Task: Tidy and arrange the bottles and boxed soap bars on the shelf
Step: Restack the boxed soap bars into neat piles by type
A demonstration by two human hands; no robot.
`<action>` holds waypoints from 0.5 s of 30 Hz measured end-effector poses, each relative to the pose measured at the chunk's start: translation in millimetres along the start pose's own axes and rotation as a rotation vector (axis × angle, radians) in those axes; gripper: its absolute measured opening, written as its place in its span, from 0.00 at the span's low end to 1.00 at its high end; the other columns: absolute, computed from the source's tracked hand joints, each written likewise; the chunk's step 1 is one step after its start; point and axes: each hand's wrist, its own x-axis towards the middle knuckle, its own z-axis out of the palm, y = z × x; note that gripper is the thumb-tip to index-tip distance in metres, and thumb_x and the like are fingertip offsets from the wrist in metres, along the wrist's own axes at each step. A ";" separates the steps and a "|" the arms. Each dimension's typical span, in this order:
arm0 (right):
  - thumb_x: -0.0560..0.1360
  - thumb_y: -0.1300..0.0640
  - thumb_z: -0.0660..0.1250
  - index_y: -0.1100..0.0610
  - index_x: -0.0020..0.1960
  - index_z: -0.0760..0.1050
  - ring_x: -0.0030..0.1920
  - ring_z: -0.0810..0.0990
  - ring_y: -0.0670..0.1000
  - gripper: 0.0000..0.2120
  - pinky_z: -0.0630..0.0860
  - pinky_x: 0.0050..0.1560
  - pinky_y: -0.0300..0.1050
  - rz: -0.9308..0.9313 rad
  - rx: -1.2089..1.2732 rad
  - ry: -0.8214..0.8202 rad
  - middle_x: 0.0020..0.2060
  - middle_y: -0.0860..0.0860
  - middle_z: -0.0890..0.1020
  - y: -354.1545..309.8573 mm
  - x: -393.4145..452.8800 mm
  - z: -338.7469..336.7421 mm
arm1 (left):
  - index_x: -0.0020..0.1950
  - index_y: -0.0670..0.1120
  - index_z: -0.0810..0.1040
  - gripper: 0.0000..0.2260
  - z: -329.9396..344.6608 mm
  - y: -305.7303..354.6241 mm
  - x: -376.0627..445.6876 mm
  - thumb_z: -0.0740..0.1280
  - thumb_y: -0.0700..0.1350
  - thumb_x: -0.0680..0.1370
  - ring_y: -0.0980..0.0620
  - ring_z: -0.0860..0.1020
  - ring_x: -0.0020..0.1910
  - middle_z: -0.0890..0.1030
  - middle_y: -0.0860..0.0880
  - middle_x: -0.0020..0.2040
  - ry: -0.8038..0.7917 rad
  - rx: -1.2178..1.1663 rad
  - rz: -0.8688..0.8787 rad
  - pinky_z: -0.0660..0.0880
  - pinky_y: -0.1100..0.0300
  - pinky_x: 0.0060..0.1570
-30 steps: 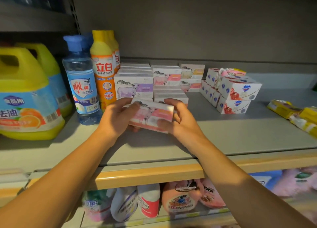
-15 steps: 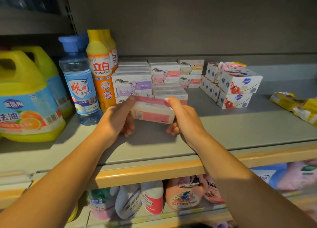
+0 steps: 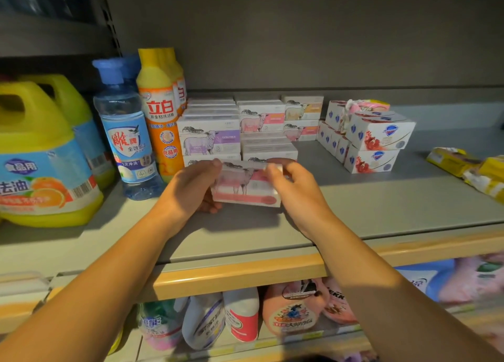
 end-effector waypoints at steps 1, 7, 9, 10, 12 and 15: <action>0.72 0.46 0.71 0.42 0.53 0.78 0.50 0.84 0.46 0.09 0.80 0.55 0.53 -0.040 -0.008 -0.002 0.48 0.44 0.84 -0.1 -0.8 1.4 | 0.52 0.50 0.81 0.12 0.2 0.2 -1.3 0.65 0.56 0.79 0.45 0.81 0.33 0.84 0.40 0.40 0.004 0.009 0.033 0.78 0.55 0.31; 0.70 0.57 0.77 0.46 0.65 0.73 0.55 0.81 0.44 0.27 0.79 0.59 0.51 -0.171 -0.031 0.042 0.55 0.44 0.81 -0.3 -4.4 1.8 | 0.61 0.49 0.79 0.16 -0.6 2.9 -5.3 0.70 0.50 0.73 0.49 0.84 0.51 0.86 0.48 0.52 -0.017 0.106 0.248 0.81 0.49 0.51; 0.69 0.58 0.77 0.44 0.64 0.73 0.56 0.81 0.43 0.27 0.79 0.59 0.50 -0.230 -0.074 0.080 0.56 0.45 0.82 0.1 -6.3 3.8 | 0.59 0.51 0.79 0.16 -0.4 4.9 -6.4 0.71 0.48 0.72 0.51 0.84 0.53 0.86 0.51 0.52 -0.026 0.070 0.322 0.81 0.57 0.50; 0.69 0.58 0.77 0.43 0.64 0.73 0.57 0.80 0.43 0.27 0.78 0.59 0.50 -0.267 -0.116 0.106 0.56 0.44 0.81 0.3 -7.1 5.1 | 0.59 0.52 0.79 0.16 -0.6 5.9 -6.6 0.71 0.47 0.71 0.51 0.83 0.54 0.85 0.52 0.53 -0.029 0.049 0.360 0.80 0.60 0.49; 0.70 0.57 0.77 0.42 0.64 0.72 0.58 0.79 0.42 0.28 0.78 0.59 0.47 -0.334 -0.199 0.154 0.58 0.43 0.80 0.6 -8.1 6.7 | 0.60 0.50 0.79 0.18 -0.9 6.1 -6.0 0.72 0.45 0.71 0.51 0.82 0.57 0.85 0.52 0.56 -0.025 0.037 0.428 0.80 0.60 0.52; 0.71 0.57 0.76 0.46 0.66 0.71 0.60 0.77 0.44 0.27 0.76 0.58 0.40 -0.391 -0.292 0.189 0.61 0.43 0.78 1.2 -7.9 7.3 | 0.62 0.48 0.79 0.19 -1.7 5.1 -4.0 0.74 0.41 0.71 0.51 0.81 0.59 0.84 0.52 0.57 -0.023 0.078 0.514 0.79 0.59 0.55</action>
